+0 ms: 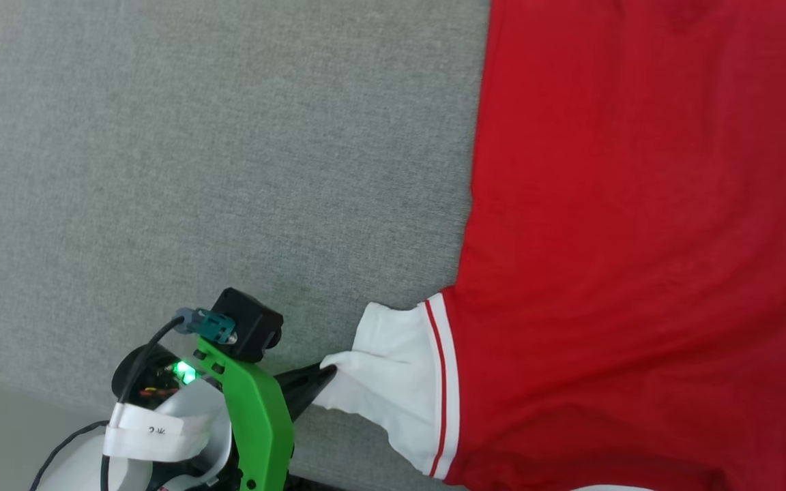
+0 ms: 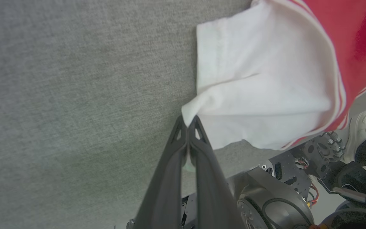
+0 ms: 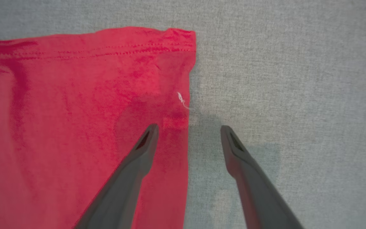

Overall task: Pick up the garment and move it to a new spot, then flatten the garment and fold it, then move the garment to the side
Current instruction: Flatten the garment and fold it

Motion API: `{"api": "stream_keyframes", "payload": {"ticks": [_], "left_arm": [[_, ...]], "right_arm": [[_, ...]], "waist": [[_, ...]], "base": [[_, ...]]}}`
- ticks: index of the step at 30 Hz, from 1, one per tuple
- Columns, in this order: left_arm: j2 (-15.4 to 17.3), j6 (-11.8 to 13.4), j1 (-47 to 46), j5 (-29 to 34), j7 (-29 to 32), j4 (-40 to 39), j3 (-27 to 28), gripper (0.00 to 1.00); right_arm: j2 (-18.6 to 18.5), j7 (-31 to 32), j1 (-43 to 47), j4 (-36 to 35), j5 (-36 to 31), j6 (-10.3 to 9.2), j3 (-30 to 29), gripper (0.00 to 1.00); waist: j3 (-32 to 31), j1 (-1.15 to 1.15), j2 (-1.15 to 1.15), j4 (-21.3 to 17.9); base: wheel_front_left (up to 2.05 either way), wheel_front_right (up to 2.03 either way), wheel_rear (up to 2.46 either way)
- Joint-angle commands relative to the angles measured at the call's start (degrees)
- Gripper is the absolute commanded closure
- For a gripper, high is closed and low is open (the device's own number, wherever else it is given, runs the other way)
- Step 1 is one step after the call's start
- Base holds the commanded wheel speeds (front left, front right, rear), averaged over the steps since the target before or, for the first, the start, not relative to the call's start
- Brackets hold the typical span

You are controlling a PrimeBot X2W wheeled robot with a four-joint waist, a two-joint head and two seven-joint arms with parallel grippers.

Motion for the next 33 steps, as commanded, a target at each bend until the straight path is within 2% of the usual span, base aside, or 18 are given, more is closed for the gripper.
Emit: {"api": "stream_keyframes", "payload": {"ticks": [1, 6, 13, 14, 15, 16, 24, 33], "left_arm": [[-0.7, -0.5, -1.2, 0.8, -0.5, 0.3, -0.1, 1.00], [-1.9, -1.3, -1.8, 0.0, -1.5, 1.1, -0.4, 1.00], [-2.2, -1.8, -2.3, 0.4, -2.3, 2.6, -0.9, 1.00], [-2.2, -1.9, -2.4, 0.5, -2.4, 2.8, -0.9, 1.00], [-2.2, -1.9, -2.4, 0.6, -2.5, 3.0, -0.9, 1.00], [-2.2, -1.9, -2.5, 0.7, -2.5, 3.1, -0.9, 1.00], [-2.2, -1.7, -3.1, 0.9, -3.0, 4.1, -0.7, 1.00], [-2.5, -0.1, -1.7, 0.7, -3.5, 5.4, -0.3, 1.00]], "right_arm": [[0.2, -0.4, -1.7, 1.1, -1.2, -0.08, -0.2, 0.00], [-0.2, -0.7, -3.8, 5.0, -4.4, -0.08, -0.1, 0.00], [0.4, -0.1, -2.1, 8.3, -4.2, -0.08, 1.5, 0.00], [0.4, 0.5, -1.7, 8.5, -4.1, -0.08, 1.8, 0.14], [0.3, 1.0, -1.2, 8.6, -4.0, -0.08, 2.2, 0.81], [0.3, 1.3, -0.9, 8.5, -3.8, -0.08, 2.6, 1.00], [-0.7, 0.8, 2.2, 6.9, -2.9, -0.08, 2.9, 1.00], [-1.0, -2.2, 10.1, 7.4, -0.9, -0.08, 2.3, 1.00]], "waist": [[3.5, -0.01, 0.00, 3.2], [4.7, -0.01, 0.00, 4.2], [5.1, -0.01, 0.00, 4.4], [5.1, -0.01, 0.00, 4.4], [5.0, -0.01, 0.00, 4.3], [5.0, -0.01, 0.00, 4.3], [3.2, -0.01, 0.00, 3.2], [-3.3, -0.01, 0.00, -0.1]], "base": [[0.00, 0.00, 0.00], [0.00, 0.00, 0.00], [0.00, 0.00, 0.00], [0.00, 0.00, 0.00], [0.00, 0.00, 0.00], [0.00, 0.00, 0.00], [0.00, 0.00, 0.00], [0.00, 0.00, 0.00]]}}
